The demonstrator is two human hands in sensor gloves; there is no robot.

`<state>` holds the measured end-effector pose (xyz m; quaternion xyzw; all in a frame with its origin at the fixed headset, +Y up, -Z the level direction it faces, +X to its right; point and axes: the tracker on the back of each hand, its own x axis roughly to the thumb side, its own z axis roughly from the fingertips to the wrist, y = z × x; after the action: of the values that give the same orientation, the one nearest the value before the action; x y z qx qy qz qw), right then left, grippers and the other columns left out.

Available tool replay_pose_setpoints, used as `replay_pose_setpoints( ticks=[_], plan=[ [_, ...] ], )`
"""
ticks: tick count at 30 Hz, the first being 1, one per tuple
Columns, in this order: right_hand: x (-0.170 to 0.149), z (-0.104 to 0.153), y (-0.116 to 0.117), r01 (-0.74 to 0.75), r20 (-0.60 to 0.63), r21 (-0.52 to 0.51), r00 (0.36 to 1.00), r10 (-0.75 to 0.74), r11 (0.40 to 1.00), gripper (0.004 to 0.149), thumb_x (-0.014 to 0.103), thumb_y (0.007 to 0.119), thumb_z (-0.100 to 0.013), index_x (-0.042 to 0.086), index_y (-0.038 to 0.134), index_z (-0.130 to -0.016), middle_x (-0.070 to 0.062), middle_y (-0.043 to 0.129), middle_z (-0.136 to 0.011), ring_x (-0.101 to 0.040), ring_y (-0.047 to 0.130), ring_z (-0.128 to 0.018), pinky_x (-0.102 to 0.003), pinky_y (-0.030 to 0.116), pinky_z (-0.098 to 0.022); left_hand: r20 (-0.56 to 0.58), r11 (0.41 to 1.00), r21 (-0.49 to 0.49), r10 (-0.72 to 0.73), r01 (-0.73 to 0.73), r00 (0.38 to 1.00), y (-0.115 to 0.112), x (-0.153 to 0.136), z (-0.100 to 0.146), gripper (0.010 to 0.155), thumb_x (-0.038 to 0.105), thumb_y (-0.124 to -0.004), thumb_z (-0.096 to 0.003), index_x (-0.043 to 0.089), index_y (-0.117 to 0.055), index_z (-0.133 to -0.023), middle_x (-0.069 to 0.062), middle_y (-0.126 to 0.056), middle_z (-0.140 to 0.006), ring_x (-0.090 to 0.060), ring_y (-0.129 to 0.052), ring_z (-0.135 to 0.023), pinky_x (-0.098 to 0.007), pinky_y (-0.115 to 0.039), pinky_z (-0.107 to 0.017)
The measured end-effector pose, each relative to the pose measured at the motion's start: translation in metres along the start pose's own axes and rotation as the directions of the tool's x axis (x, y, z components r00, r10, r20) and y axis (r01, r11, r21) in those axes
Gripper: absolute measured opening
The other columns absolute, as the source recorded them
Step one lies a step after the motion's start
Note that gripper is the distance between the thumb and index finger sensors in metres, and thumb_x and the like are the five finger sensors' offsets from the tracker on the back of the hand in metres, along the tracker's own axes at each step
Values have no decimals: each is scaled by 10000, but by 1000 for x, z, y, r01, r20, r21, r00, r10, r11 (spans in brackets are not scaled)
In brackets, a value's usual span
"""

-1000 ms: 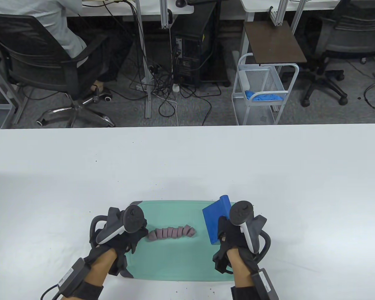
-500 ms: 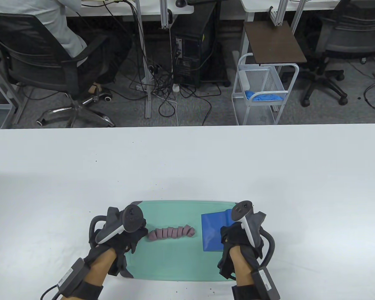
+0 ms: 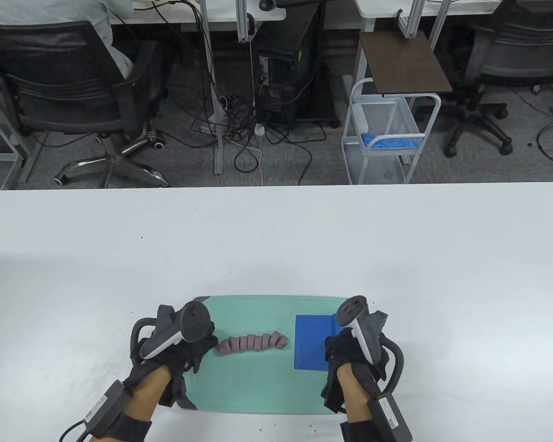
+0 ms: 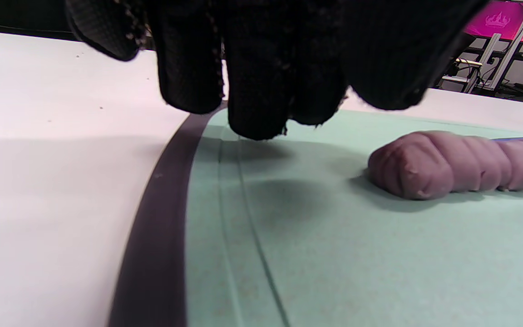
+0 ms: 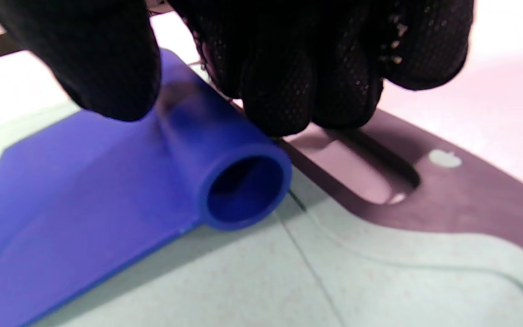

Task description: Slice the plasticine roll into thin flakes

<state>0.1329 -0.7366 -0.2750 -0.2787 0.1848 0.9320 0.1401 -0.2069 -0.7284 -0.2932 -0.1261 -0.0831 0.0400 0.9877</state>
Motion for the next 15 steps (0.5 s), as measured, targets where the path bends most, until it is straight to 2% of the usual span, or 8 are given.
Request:
replay_pose_setpoints(
  ticks=[6,10,15],
  plan=[
    [0,9,-20,57,124,-77,991,-47,995,733,469,861,-386,90,672,-984,-185,809,-877,-490,745,-847,-658,625,-615,-14,1000,-13,15,-15,1000,7,1,5,568,577,-821,-348,341,-862,-862,65,-964,-893,-334,-860,-951,-579,-665,-720],
    [-6,17,-35,38,234,-179,972,5,983,756,472,857,-379,111,639,-1007,-194,742,-946,-507,678,-896,-673,578,-644,-24,998,49,29,-28,999,19,0,14,618,606,-780,-353,345,-803,-912,60,-888,-968,-336,-817,-978,-572,-654,-728],
    [-17,25,-45,67,402,-297,914,61,952,754,457,868,-369,125,639,-1006,-181,730,-963,-493,681,-906,-677,580,-646,-11,988,118,102,-100,995,32,-8,26,643,615,-763,-358,350,-758,-944,51,-843,-1011,-342,-792,-992,-572,-646,-731]
  ],
)
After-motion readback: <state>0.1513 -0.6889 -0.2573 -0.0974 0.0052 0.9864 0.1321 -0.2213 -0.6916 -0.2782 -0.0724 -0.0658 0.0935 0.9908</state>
